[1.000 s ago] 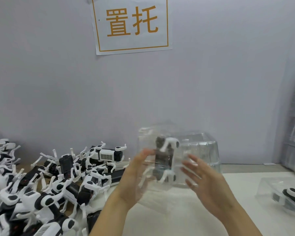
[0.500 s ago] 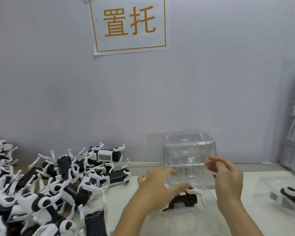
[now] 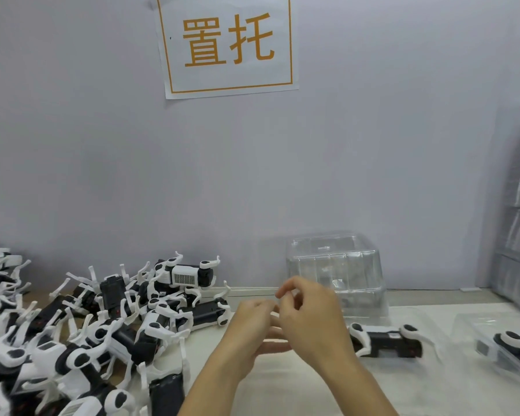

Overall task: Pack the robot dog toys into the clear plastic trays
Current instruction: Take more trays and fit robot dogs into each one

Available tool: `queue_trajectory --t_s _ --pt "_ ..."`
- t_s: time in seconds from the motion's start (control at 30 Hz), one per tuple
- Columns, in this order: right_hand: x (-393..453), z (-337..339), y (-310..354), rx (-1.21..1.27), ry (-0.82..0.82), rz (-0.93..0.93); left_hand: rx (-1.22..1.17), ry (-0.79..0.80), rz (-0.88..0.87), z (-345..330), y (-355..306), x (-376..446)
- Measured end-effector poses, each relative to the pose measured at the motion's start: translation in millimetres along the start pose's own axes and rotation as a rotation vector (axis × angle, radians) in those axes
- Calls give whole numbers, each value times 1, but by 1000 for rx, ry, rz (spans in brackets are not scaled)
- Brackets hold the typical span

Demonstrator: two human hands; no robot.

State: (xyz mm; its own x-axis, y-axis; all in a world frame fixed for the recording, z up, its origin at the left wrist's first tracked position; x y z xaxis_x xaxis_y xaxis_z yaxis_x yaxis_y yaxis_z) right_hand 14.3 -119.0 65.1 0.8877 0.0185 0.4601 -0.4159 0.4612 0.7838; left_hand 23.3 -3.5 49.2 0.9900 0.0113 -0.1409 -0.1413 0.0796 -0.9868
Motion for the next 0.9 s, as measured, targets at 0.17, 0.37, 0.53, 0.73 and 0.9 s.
queue_trajectory --t_s 0.17,0.37,0.53,0.73,0.9 --pt "-2 -4 -18 -174 186 -261 89 -241 -23 4 4 3" --pt "-5 -3 -38 -221 117 -456 218 -264 -43 -11 23 11" --pt "2 10 -53 -220 -15 -513 254 -277 -5 -9 42 17" --pt "4 42 -77 -280 -235 -598 278 -324 -41 -3 52 24" --pt "5 57 -88 -305 -335 -616 307 -322 -71 -4 54 26"
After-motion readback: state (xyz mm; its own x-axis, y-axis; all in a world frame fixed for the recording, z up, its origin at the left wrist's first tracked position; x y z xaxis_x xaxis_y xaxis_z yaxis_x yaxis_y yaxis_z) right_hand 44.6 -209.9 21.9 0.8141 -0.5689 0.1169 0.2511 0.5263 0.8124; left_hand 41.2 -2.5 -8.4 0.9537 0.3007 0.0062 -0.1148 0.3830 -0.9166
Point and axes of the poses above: each hand's wrist, its own x-axis towards the middle knuckle, its own z-axis out of the back of the hand, y = z × x, the point moved 1 cm from there along x, towards the middle knuckle, and after that the axes turned 1 degree about x, right-handed, at the moved point
